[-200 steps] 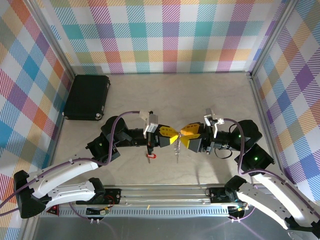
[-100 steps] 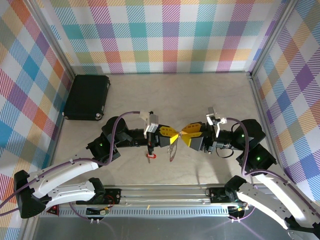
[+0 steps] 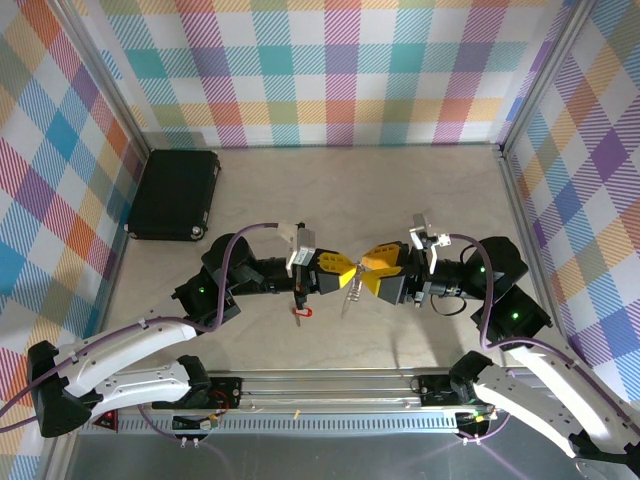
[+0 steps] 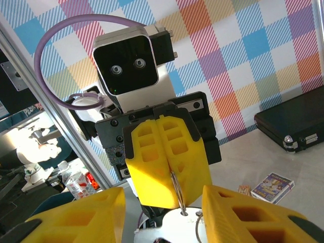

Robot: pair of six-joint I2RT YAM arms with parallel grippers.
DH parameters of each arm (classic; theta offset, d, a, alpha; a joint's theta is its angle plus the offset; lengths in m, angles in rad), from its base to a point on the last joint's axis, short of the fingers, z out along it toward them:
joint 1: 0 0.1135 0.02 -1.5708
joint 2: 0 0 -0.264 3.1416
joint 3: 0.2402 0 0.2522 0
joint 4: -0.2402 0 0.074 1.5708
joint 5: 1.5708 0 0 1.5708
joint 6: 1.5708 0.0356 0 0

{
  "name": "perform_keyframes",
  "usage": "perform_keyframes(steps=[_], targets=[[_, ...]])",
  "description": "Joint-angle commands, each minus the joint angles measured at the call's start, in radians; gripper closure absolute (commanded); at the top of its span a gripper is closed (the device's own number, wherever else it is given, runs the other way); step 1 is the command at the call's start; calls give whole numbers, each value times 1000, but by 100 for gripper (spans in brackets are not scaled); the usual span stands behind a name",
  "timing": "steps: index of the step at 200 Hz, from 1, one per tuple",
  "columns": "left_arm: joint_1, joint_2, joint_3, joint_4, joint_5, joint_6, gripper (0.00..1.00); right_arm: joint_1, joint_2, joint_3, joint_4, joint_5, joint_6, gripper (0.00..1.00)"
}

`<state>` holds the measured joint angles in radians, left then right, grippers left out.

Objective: Put the keys on the keyring

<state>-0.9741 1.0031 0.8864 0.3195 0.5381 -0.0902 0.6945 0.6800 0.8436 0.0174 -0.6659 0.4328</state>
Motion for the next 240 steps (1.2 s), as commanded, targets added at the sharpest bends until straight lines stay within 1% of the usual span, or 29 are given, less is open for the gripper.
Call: perform_keyframes(steps=[1,54,105,156,216,240], targets=[[-11,-21,-3,62,5,-9,100,7,-2,19,13,-16,-2,58],[-11,-8,-1,67,5,-14,100,13,0,16,14,-32,-5,68],[-11,-2,-6,89,15,-25,100,17,4,14,4,-21,-12,69],[-11,-3,-8,95,23,-29,100,19,4,13,5,-8,-17,75],[-11,-1,-13,92,34,-32,100,21,9,13,3,8,-22,86],[-11,-1,-12,92,39,-34,100,22,7,12,3,15,-24,92]])
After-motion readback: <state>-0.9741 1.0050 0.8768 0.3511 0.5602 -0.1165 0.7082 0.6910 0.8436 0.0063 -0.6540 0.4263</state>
